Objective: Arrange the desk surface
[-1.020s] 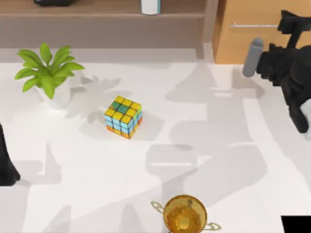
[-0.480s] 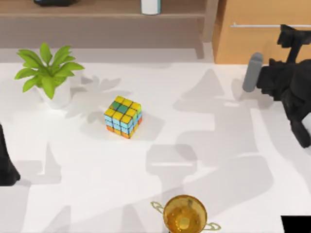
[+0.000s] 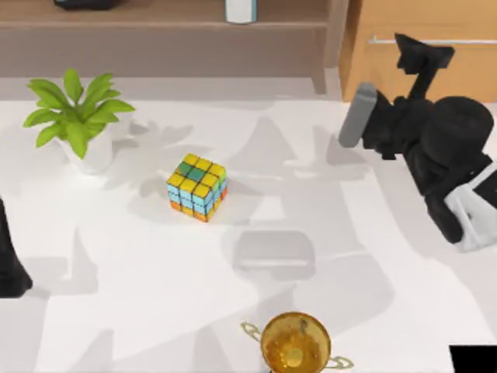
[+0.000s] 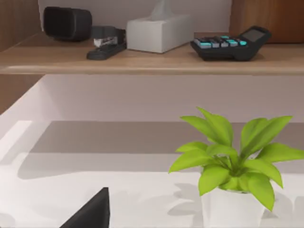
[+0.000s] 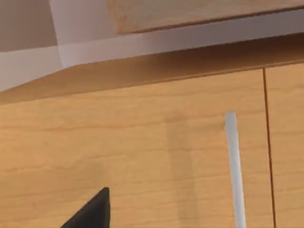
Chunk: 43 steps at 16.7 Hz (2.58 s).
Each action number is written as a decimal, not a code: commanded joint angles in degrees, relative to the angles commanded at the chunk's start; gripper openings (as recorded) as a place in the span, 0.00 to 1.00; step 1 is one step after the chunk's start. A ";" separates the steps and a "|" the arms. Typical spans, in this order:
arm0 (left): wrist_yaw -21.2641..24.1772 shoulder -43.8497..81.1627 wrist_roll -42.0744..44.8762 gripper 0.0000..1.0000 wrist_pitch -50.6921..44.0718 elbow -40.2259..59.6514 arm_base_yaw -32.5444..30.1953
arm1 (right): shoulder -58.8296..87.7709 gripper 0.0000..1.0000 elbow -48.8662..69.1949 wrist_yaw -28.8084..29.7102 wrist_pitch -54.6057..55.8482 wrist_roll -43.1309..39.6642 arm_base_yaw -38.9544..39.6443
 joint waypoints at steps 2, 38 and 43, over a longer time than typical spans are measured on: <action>0.00 0.00 0.00 1.00 0.00 0.00 0.00 | -0.01 1.00 0.20 0.20 -1.25 6.40 6.19; 0.00 0.00 0.00 1.00 0.00 0.00 0.00 | 11.49 1.00 56.08 30.35 -43.68 80.04 20.20; 0.00 0.00 0.00 1.00 0.00 0.00 0.00 | 11.49 0.77 56.08 30.35 -43.68 80.04 20.20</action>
